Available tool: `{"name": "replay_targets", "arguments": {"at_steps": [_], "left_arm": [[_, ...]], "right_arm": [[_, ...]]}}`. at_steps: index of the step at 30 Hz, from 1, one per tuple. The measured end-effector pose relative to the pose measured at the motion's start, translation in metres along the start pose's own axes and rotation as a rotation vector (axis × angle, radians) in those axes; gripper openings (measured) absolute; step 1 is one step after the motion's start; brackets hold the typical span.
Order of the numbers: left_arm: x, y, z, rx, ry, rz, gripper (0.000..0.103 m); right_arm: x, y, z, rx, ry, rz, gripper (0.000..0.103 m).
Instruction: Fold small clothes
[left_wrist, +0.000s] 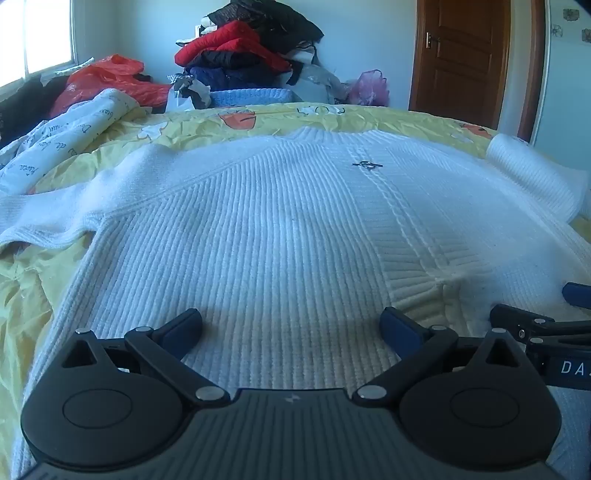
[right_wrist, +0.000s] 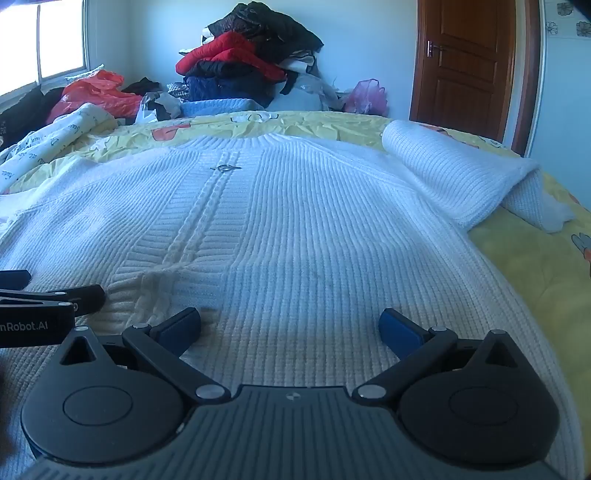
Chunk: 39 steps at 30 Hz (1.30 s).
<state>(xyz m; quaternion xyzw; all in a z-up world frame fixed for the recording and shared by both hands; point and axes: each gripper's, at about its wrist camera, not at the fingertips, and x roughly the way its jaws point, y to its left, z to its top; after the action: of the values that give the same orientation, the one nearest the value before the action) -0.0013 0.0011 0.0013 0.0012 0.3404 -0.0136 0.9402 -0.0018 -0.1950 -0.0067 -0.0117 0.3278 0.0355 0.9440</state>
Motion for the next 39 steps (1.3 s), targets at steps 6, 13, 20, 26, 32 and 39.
{"name": "replay_targets", "arguments": {"at_steps": [6, 13, 20, 26, 32, 39], "left_arm": [[-0.0017, 0.0047, -0.0038, -0.002, 0.002, 0.001, 0.103], [0.0004, -0.0039, -0.0031, 0.006, 0.016, 0.025, 0.103], [-0.0014, -0.0017, -0.0023, 0.013, 0.012, 0.026, 0.103], [-0.0004, -0.0036, -0.0015, 0.013, 0.014, 0.028, 0.103], [-0.0005, -0.0034, -0.0010, 0.013, 0.014, 0.027, 0.103], [-0.0004, -0.0039, -0.0017, 0.013, 0.014, 0.028, 0.103]], "right_arm": [[-0.0008, -0.0001, -0.0007, 0.000, -0.001, -0.001, 0.102], [-0.0009, -0.0005, -0.0011, 0.001, -0.003, 0.000, 0.102], [-0.0010, 0.0000, -0.0011, 0.001, -0.004, 0.001, 0.102], [-0.0013, 0.0001, -0.0013, 0.001, -0.005, 0.000, 0.102], [-0.0014, 0.0002, -0.0013, 0.001, -0.005, 0.000, 0.102], [-0.0011, 0.0003, -0.0012, 0.000, -0.006, 0.000, 0.102]]}}
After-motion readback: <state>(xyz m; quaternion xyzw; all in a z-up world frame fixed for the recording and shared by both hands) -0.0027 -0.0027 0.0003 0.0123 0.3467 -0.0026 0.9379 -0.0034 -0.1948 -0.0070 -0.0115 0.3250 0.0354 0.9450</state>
